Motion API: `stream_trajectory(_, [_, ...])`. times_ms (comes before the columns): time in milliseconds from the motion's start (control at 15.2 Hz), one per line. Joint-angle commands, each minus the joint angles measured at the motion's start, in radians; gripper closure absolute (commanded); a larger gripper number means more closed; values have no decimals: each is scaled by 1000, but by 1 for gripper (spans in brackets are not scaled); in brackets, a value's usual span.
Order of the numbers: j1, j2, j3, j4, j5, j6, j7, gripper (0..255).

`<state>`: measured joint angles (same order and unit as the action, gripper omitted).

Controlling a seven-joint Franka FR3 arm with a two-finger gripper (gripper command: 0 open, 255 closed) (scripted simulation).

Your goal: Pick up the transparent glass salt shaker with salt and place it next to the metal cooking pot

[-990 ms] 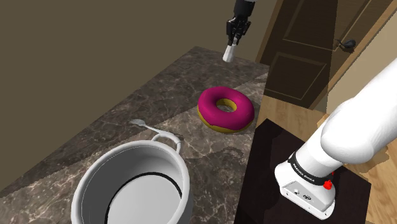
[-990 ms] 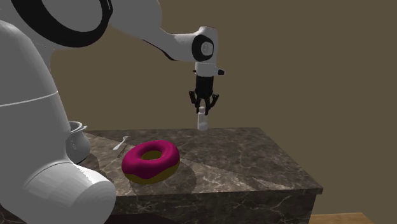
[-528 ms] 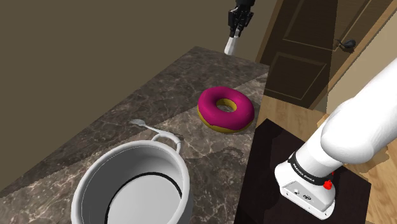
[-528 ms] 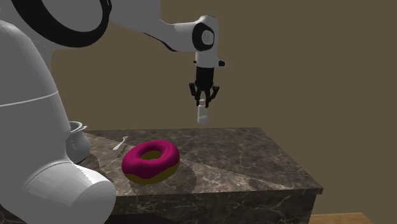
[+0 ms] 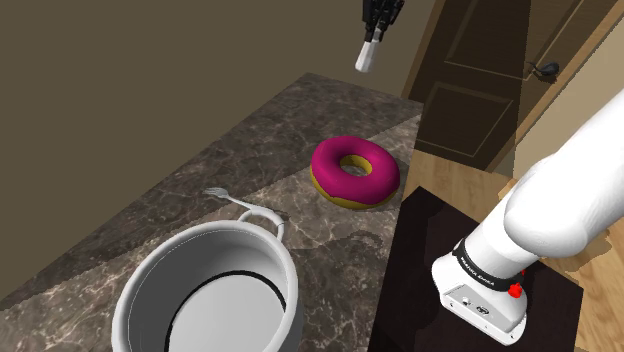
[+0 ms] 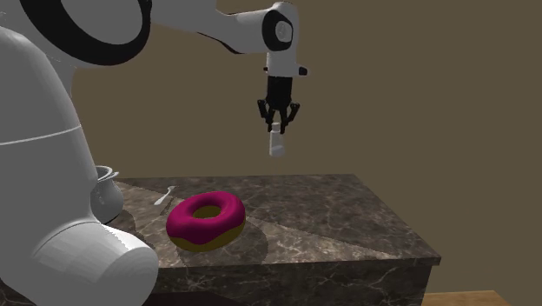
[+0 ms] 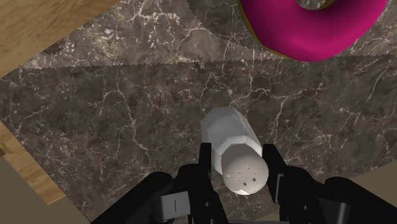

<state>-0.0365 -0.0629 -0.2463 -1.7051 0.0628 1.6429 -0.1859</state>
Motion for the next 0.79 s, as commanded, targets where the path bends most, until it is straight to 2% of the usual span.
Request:
stream_trajectory(0, [0,4,-1,23,1,-19,0,255])
stream_trajectory(330, [37,-162,59,-158,-27,6,102,255])
stream_trajectory(726, [72,-336,142,-328,-27,9,224,255])
